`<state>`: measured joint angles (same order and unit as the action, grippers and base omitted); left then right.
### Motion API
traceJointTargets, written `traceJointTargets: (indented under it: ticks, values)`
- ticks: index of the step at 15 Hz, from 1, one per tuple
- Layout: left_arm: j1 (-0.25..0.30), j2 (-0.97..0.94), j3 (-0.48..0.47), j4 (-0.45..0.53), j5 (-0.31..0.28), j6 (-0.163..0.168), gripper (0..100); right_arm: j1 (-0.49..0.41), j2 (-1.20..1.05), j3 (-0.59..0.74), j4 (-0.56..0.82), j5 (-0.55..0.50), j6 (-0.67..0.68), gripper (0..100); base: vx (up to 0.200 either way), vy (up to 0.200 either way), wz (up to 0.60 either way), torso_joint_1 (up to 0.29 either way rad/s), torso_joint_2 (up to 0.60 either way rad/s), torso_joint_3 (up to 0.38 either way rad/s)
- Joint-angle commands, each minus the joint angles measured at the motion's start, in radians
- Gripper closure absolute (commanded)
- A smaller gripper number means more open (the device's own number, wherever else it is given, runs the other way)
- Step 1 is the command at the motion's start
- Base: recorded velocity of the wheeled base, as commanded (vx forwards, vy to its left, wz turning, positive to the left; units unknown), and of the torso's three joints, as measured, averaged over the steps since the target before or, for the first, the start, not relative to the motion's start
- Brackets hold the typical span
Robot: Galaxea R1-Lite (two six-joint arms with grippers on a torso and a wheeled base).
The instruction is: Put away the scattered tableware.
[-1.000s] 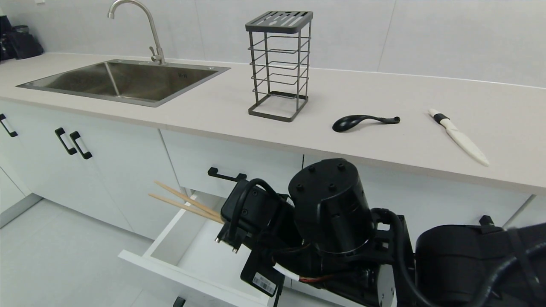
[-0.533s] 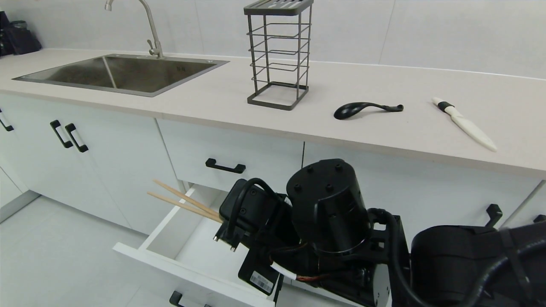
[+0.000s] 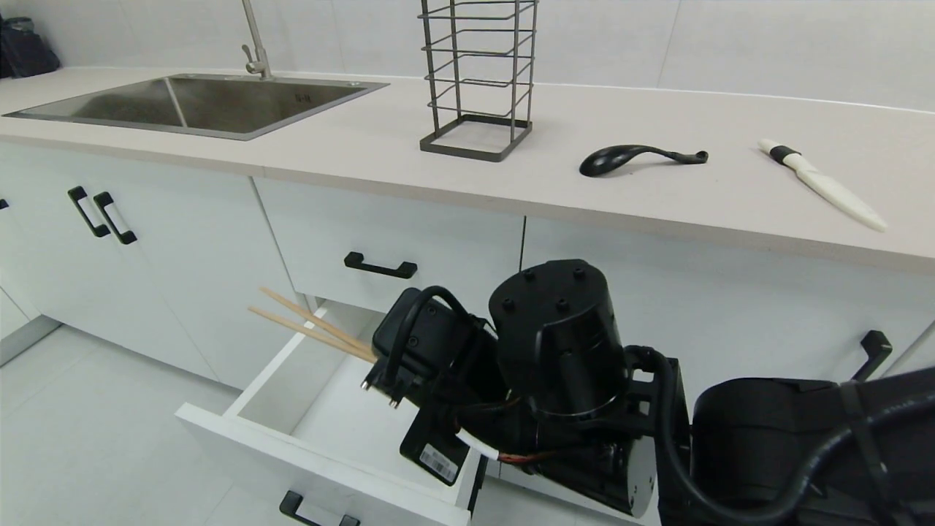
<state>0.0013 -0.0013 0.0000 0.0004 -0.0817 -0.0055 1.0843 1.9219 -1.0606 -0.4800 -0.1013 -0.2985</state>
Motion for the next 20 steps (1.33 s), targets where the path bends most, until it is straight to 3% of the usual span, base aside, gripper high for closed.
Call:
traceJointTargets:
  ticks: [1, 9, 13, 20]
  values:
    - [0.000, 0.001, 0.000, 0.000, 0.000, -0.001, 0, -0.003, 0.008, 0.007, -0.002, 0.000, -0.001, 100, 0.000, 0.000, 0.00, -0.012, 0.04, 0.051]
    - [0.000, 0.001, 0.000, 0.000, 0.000, -0.001, 0, -0.014, 0.023, 0.005, -0.003, 0.000, -0.007, 100, 0.000, 0.000, 0.00, -0.016, 0.03, 0.017]
    - [0.000, 0.001, 0.000, 0.000, 0.000, -0.001, 0, -0.023, 0.020, 0.019, 0.063, 0.002, -0.024, 100, 0.000, 0.000, 0.00, 0.000, 0.00, 0.000]
    - [0.000, 0.001, 0.000, 0.000, 0.000, -0.001, 0, -0.086, 0.109, -0.062, 0.132, -0.012, -0.011, 100, 0.000, 0.000, 0.00, 0.000, 0.00, 0.000]
